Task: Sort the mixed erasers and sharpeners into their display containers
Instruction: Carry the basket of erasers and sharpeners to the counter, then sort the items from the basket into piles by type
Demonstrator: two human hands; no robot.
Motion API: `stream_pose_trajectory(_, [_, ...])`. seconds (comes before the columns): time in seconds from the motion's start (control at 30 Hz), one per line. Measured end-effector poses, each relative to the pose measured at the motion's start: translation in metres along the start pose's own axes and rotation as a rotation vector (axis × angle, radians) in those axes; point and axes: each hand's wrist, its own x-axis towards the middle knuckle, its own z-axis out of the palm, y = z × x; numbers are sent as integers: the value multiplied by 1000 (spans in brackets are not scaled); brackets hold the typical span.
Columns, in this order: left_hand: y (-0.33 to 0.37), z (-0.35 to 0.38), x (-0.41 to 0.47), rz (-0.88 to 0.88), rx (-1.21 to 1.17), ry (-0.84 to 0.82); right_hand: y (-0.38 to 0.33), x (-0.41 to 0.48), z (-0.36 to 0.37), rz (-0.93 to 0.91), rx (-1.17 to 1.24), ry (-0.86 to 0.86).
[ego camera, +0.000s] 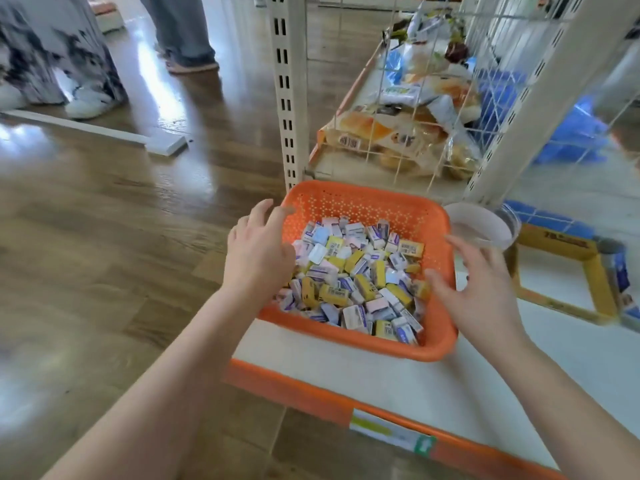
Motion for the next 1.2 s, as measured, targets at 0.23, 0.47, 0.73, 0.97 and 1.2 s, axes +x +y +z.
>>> stream_pose_trajectory(0.23, [61, 32, -21, 359, -255, -487, -20, 0, 13, -452, -367, -327])
stream_pose_trajectory(0.47, [56, 39, -21, 243, -66, -525, -29, -4, 21, -409, -707, -387])
stream_pose_trajectory(0.73, [60, 32, -25, 190, -66, -486, -29, -3, 19, -409, -697, -456])
stream_pose_trajectory(0.97, [59, 27, -23, 98, -305, -493, -33, -4, 18, -398, -649, -434])
stream_pose_trajectory(1.2, [58, 24, -22, 50, -416, -333, -34, -6, 17, -389, -627, -418])
